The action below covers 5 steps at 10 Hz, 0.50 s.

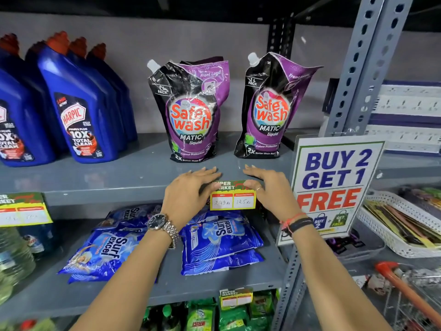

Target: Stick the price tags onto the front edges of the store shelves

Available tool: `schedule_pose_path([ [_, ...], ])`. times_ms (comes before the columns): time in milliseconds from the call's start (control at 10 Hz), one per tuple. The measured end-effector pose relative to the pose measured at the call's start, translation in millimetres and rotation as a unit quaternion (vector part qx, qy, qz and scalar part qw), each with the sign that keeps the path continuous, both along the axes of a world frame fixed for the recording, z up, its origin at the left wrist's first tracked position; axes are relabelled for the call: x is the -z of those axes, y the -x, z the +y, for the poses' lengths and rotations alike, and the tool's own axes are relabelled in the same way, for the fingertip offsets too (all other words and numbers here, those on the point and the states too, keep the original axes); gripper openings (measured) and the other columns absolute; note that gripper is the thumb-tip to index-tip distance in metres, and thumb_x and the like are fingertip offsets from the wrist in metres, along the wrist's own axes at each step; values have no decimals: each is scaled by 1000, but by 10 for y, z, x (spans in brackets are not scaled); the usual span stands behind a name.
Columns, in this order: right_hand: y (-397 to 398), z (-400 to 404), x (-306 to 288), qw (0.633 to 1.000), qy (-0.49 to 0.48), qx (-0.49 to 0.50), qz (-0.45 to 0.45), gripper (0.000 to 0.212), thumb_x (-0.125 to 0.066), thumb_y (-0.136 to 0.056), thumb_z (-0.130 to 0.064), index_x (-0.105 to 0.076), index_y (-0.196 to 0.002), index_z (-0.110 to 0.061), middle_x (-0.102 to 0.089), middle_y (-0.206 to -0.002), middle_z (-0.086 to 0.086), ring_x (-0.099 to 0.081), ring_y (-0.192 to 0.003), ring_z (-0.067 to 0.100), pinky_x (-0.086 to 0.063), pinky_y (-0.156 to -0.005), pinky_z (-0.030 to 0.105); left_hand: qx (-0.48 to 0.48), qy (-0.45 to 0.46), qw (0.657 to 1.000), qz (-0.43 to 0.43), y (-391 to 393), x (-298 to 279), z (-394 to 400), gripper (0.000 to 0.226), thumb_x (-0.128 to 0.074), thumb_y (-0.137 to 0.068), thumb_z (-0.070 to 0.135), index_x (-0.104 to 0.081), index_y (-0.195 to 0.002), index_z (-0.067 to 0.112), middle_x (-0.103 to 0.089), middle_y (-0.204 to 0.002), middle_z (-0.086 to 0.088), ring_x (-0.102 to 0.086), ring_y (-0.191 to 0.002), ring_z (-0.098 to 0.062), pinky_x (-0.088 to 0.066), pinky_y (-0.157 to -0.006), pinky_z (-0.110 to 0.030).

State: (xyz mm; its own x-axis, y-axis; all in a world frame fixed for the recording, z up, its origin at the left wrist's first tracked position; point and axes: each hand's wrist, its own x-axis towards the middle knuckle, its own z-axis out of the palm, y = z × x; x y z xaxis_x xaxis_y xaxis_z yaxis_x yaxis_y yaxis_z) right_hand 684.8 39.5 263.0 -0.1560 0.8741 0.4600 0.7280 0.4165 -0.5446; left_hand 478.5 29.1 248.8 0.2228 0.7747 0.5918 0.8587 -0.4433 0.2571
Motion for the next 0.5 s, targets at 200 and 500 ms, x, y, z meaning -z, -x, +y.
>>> schedule_pose_path([
  [200, -58, -31, -31, 999, 16, -25, 30, 35, -52, -88, 4, -62, -118, -11, -61, -129, 4, -48, -126, 10, -33, -103, 16, 39, 45, 998, 1, 77, -72, -33, 38, -49, -93, 31, -51, -131, 30, -49, -138, 16, -40, -132, -3, -37, -107, -31],
  [500, -98, -85, -192, 998, 55, -29, -19, 54, -40, -84, 19, -55, -126, -12, -54, -136, 6, -44, -131, 16, -27, -94, 6, 45, 23, 998, -45, 93, -30, -105, 37, -43, -96, 23, -49, -132, 20, -53, -138, 1, -46, -130, -14, -27, -116, -38],
])
